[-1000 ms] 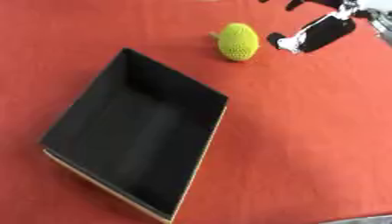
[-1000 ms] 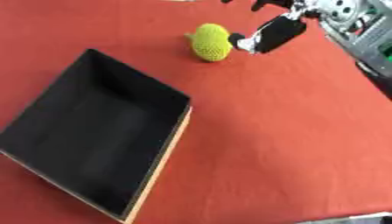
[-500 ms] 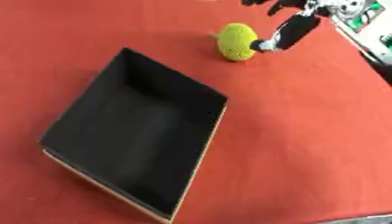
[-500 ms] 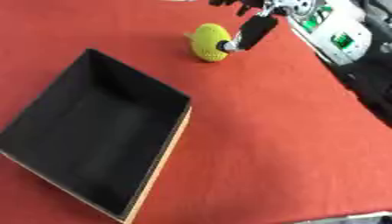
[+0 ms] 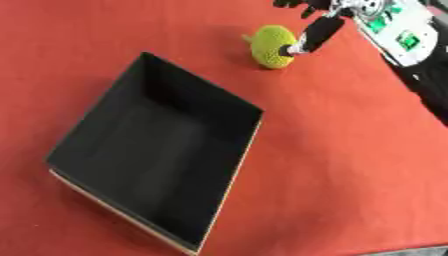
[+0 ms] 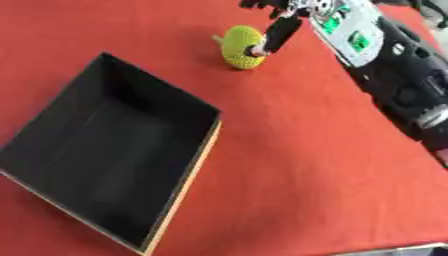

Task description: Pick up objects on the table and place them in the box.

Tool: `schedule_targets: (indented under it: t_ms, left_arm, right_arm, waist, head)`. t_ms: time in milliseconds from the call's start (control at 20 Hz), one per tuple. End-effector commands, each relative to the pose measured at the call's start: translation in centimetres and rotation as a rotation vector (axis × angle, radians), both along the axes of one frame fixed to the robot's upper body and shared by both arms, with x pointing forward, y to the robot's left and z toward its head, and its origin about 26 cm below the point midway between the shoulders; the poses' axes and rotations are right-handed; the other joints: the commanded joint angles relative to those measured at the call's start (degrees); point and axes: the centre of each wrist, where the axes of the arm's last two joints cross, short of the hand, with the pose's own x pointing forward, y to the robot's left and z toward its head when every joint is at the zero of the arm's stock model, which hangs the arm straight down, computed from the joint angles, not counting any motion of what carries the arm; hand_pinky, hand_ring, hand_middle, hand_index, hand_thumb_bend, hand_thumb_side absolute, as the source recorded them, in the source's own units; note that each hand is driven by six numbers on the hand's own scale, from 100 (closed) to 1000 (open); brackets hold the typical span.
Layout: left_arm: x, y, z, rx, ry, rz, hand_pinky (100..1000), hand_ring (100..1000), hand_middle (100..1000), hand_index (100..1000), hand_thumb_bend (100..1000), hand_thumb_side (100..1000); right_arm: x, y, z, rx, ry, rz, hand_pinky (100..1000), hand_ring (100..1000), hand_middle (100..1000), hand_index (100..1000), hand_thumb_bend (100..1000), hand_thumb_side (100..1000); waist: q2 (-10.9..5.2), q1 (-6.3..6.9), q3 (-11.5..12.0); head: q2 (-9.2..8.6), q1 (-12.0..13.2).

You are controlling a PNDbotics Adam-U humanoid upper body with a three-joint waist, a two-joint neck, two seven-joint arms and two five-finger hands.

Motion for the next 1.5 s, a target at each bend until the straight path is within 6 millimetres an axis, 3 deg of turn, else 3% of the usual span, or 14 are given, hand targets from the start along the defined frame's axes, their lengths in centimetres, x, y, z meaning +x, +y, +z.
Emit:
schedule_targets:
  t_ms: [50, 500, 700, 850, 950, 1050, 1200, 1500]
  left_arm:
    - [-0.7, 0.5, 1.4, 0.032, -0.033, 0.013, 601, 632, 595, 692, 100, 148]
    - [-0.7, 0.5, 1.4, 0.027, -0.033, 0.014, 601, 633, 596, 692, 100, 161]
    - [-0.7, 0.7, 1.2, 0.024, -0.029, 0.017, 601, 633, 596, 692, 100, 168]
    - [-0.8, 0.6, 1.3, 0.024, -0.029, 0.017, 601, 633, 596, 692, 100, 167]
    - [-0.8, 0.6, 1.3, 0.024, -0.028, 0.017, 601, 634, 597, 692, 100, 169]
    - [-0.8, 0.6, 1.2, 0.024, -0.027, 0.017, 601, 634, 597, 692, 100, 169]
    - [-0.8, 0.6, 1.2, 0.024, -0.024, 0.018, 602, 634, 597, 692, 100, 174]
    - [-0.9, 0.5, 1.2, 0.026, -0.019, 0.018, 602, 634, 597, 691, 100, 174]
  right_arm:
    - [0.5, -1.0, 0.7, -0.023, -0.019, -0.034, 887, 1000, 933, 945, 429, 100]
    - [2.4, -1.6, -1.4, -0.055, 0.036, -0.081, 881, 1000, 915, 941, 422, 100]
    - [2.6, -1.7, -1.7, -0.056, 0.030, -0.077, 853, 1000, 811, 847, 357, 100]
    - [2.2, -1.5, -1.2, -0.026, -0.024, -0.063, 816, 986, 732, 772, 243, 123]
    - [1.9, -1.4, -0.9, -0.008, -0.071, -0.063, 770, 934, 657, 689, 104, 165]
    - [1.6, -1.2, -0.6, 0.009, -0.123, -0.060, 714, 863, 603, 631, 100, 181]
    - [0.8, -1.0, -0.2, 0.015, -0.191, -0.042, 678, 827, 595, 623, 100, 172]
    - [-1.8, -0.3, 1.8, 0.001, -0.285, 0.021, 658, 814, 604, 630, 100, 142]
  waist:
    - [-1.00, 0.30, 0.20]
    - [-0.59, 0.18, 0.67]
    - [-0.58, 0.20, 0.68]
    - [-0.65, 0.21, 0.58]
    - [-0.72, 0.22, 0.54]
    - [-0.83, 0.23, 0.49]
    - [-0.99, 0.22, 0.43]
    - [-1.24, 0.08, 0.26]
  head:
    - [-0.11, -0.39]
    - [-0.36, -0.97]
    - [-0.20, -1.05]
    - [-0.05, -0.97]
    - [-0.02, -1.00]
    - [0.02, -1.03]
    - [0.14, -1.00]
    - [0.36, -0.89]
